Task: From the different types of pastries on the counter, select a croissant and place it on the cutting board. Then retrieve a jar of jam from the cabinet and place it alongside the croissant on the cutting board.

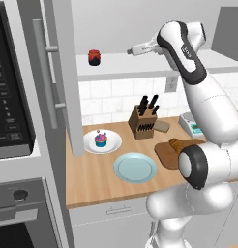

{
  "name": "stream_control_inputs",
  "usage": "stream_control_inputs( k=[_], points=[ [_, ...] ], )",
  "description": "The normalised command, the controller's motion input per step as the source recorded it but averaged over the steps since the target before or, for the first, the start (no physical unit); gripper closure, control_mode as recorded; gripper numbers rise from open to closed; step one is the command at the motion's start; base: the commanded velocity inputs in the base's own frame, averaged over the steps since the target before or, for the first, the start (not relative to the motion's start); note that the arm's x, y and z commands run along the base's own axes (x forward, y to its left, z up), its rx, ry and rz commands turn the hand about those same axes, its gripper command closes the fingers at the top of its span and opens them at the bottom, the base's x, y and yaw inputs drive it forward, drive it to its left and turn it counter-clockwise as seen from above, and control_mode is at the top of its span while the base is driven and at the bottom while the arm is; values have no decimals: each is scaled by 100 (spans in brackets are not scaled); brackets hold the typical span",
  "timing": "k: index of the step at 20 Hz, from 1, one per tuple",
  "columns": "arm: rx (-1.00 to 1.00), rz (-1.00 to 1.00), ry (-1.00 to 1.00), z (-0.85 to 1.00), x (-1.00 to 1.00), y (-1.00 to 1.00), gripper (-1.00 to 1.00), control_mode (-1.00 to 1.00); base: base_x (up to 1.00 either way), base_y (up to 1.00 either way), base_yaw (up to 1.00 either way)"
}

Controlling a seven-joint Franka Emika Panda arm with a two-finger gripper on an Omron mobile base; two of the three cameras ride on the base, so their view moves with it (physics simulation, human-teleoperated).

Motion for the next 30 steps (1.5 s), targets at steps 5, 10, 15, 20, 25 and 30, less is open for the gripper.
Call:
stream_control_inputs(
  k=[5,10,15,20,25,30],
  points=[
    [-7,1,-2,8,21,0,-100,-100,0,0,0],
    [-7,0,0,7,31,0,-100,-100,0,0,0],
    [-4,0,0,0,44,9,-100,-100,0,0,0],
    [0,0,0,0,29,42,-100,-100,0,0,0],
    [0,1,0,0,19,49,-100,-100,0,0,0],
    [-1,0,0,-3,9,13,-100,-100,0,0,0]
  ],
)
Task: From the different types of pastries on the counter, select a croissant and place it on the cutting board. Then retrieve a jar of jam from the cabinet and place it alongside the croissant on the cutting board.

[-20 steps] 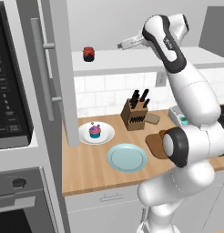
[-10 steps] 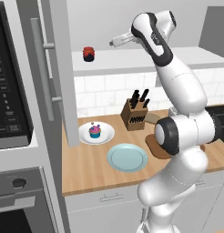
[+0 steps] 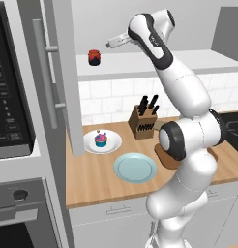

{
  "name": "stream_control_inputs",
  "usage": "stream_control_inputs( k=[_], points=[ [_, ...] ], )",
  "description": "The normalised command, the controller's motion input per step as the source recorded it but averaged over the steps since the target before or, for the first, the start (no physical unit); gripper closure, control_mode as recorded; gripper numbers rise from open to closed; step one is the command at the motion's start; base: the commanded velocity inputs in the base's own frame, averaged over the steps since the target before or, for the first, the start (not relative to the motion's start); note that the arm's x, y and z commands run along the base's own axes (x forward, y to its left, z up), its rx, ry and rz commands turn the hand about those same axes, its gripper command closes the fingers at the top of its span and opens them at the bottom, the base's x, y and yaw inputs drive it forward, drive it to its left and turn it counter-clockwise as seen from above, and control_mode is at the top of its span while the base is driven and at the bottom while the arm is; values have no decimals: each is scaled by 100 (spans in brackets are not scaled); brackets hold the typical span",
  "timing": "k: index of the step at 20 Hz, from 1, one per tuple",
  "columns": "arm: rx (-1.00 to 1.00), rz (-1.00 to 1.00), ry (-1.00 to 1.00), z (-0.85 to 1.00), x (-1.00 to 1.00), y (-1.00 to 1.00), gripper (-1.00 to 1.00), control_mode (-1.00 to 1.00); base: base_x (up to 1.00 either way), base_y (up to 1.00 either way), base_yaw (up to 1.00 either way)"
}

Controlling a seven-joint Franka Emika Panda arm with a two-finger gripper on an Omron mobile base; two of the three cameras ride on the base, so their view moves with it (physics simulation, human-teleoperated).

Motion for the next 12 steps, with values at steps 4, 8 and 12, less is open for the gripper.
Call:
stream_control_inputs(
  k=[4,8,12],
  points=[
    [0,0,0,-25,0,10,-100,-100,0,0,0],
    [0,0,2,-9,1,23,-100,-100,0,0,0],
    [0,0,4,-14,10,27,-100,-100,0,0,0]
  ],
)
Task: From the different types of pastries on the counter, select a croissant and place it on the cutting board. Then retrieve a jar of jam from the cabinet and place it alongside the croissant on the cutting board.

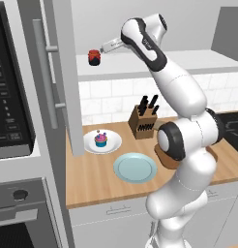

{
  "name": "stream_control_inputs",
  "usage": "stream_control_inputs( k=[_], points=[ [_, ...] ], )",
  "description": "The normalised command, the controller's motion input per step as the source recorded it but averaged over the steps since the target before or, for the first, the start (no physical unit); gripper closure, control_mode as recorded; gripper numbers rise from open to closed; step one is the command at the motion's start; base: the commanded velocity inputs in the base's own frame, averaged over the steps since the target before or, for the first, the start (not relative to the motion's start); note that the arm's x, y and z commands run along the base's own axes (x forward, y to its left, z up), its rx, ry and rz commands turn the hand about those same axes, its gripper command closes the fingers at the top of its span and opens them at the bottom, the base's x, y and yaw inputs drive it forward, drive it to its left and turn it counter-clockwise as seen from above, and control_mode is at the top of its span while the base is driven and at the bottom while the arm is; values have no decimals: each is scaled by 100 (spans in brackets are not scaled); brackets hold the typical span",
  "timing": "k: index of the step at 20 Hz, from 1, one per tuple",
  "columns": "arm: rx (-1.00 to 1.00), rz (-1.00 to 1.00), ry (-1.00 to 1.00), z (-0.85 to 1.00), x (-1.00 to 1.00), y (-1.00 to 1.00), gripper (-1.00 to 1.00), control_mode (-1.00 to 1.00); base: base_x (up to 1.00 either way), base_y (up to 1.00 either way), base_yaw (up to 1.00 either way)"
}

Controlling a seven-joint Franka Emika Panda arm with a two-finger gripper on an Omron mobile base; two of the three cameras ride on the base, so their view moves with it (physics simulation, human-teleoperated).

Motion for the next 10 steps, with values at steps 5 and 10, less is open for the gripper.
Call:
stream_control_inputs(
  k=[5,10],
  points=[
    [0,0,4,-34,1,10,-100,-100,0,0,0],
    [0,0,0,-8,5,0,-100,-100,0,0,0]
  ],
)
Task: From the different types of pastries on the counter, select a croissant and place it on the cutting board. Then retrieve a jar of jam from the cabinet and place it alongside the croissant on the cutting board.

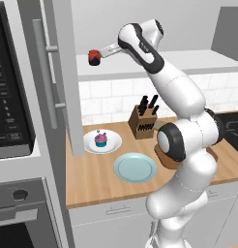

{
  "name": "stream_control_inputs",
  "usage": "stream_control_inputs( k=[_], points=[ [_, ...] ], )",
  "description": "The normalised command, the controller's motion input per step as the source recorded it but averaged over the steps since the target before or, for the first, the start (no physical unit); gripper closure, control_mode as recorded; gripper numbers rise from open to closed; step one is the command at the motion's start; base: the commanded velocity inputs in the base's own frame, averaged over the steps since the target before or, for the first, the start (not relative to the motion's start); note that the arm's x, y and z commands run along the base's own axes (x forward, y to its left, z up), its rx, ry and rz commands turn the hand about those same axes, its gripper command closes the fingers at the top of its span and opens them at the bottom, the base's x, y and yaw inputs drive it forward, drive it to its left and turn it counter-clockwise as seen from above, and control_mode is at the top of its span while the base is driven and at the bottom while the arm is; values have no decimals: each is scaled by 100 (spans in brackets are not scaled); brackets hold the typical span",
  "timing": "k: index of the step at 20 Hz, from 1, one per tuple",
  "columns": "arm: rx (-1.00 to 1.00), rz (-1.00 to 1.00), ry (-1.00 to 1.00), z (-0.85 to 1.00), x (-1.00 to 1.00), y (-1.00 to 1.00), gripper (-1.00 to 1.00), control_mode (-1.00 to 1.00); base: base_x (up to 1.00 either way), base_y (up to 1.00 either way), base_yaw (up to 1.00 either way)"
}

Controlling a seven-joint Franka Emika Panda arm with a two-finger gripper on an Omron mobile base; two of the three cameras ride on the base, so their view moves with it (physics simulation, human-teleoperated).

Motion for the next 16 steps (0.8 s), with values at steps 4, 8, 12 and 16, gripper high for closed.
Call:
stream_control_inputs(
  k=[4,8,12,16],
  points=[
    [0,0,0,-3,9,-1,-100,-100,0,0,0],
    [0,0,0,-10,3,2,-100,-100,0,0,0],
    [0,0,1,-12,20,16,-100,-100,0,0,0],
    [0,0,0,-6,27,13,-100,-100,0,0,0]
  ],
)
